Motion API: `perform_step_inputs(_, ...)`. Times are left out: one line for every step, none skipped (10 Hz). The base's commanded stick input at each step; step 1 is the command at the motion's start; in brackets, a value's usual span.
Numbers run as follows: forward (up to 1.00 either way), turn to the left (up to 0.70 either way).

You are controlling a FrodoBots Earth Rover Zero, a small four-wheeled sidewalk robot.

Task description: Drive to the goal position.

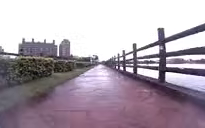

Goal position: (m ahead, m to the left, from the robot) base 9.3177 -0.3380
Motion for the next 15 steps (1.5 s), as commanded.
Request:
perform_step_inputs(1.00, -0.01)
perform_step_inputs(1.00, -0.01)
perform_step_inputs(1.00, -0.01)
perform_step_inputs(1.00, -0.01)
perform_step_inputs(1.00, -0.01)
perform_step_inputs(1.00, -0.01)
perform_step_inputs(1.00, -0.01)
perform_step_inputs(1.00, -0.01)
perform_step_inputs(1.00, -0.01)
perform_step_inputs(1.00, -0.01)
perform_step_inputs(1.00, -0.01)
perform_step_inputs(1.00, -0.01)
perform_step_inputs(1.00, -0.01)
perform_step_inputs(1.00, -0.01)
perform_step_inputs(1.00, -0.01)
